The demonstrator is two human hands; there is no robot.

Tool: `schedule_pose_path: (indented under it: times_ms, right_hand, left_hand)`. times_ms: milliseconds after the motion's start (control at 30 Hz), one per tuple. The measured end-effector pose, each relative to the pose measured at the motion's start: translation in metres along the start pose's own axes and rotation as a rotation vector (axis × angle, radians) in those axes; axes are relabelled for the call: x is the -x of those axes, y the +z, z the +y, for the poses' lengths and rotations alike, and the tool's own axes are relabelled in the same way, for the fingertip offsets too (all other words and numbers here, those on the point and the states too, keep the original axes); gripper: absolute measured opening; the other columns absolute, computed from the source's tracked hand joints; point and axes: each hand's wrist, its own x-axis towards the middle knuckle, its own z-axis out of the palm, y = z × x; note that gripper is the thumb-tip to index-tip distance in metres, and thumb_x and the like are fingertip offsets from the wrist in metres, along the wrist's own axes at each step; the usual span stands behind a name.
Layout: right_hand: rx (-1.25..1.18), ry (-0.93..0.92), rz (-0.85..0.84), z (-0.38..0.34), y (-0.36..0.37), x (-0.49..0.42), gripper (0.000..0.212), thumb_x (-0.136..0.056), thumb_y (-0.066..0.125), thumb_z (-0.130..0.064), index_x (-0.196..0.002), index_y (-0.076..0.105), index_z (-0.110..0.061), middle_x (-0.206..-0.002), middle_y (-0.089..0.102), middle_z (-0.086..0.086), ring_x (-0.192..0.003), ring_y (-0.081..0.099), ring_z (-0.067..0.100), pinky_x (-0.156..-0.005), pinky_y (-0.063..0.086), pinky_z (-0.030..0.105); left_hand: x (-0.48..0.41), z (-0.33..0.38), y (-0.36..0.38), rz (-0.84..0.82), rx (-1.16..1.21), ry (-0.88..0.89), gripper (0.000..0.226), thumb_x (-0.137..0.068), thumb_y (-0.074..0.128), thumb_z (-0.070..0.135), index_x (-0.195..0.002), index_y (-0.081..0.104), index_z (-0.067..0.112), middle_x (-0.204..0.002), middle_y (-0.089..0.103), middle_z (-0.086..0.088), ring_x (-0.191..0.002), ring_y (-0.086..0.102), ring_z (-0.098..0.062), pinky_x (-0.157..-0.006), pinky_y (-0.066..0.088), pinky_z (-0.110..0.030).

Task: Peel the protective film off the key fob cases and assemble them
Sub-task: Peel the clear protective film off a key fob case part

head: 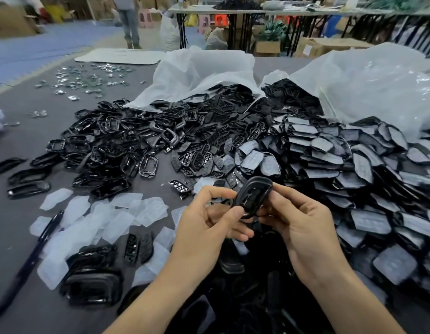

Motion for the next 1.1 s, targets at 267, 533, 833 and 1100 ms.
schedule_pose_path:
  times_ms: [267, 533, 833, 1100]
  right_hand:
    - [-0.026, 0.006, 0.083, -0.0024, -0.001, 0.0009, 0.03, -0.088, 0.057, -0.002, -0.077, 0.079, -0.02, -0.074, 0.073, 0.004, -0.061, 0.064, 0.009, -0.056, 0.053, 0.018]
    - [-0.019, 0.03, 0.101, -0.0021, -0.0006, 0.0007, 0.029, -0.089, 0.058, -0.002, -0.076, 0.079, -0.017, -0.075, 0.073, 0.006, -0.062, 0.065, 0.011, -0.057, 0.053, 0.019]
    - [-0.063, 0.071, 0.124, 0.0001, -0.0024, -0.0017, 0.03, -0.09, 0.057, -0.001, -0.074, 0.078, -0.016, -0.071, 0.072, 0.007, -0.058, 0.065, 0.012, -0.053, 0.052, 0.019]
    - [-0.066, 0.107, 0.149, -0.0027, -0.0021, -0.0026, 0.028, -0.092, 0.053, -0.001, -0.077, 0.074, -0.012, -0.069, 0.071, 0.005, -0.056, 0.065, 0.013, -0.051, 0.053, 0.021]
  left_hand:
    - [-0.0008, 0.0009, -0.0031, 0.066, 0.041, 0.037, 0.012, -0.091, 0.055, -0.002, -0.102, 0.055, 0.004, -0.071, 0.072, -0.012, -0.054, 0.068, -0.017, -0.052, 0.053, -0.019]
    - [-0.0026, 0.0035, -0.0058, 0.139, 0.084, 0.057, 0.013, -0.09, 0.056, -0.001, -0.103, 0.056, 0.003, -0.07, 0.072, -0.01, -0.059, 0.069, -0.016, -0.055, 0.054, -0.02]
    - [-0.0029, 0.0019, -0.0077, 0.168, 0.057, 0.067, 0.016, -0.086, 0.062, -0.005, -0.096, 0.063, 0.008, -0.067, 0.065, 0.002, -0.061, 0.068, -0.015, -0.059, 0.054, -0.019]
    - [-0.0029, 0.0049, -0.0073, 0.166, 0.051, 0.055, 0.021, -0.086, 0.06, -0.007, -0.098, 0.065, 0.009, -0.075, 0.062, -0.005, -0.064, 0.069, -0.015, -0.061, 0.055, -0.019]
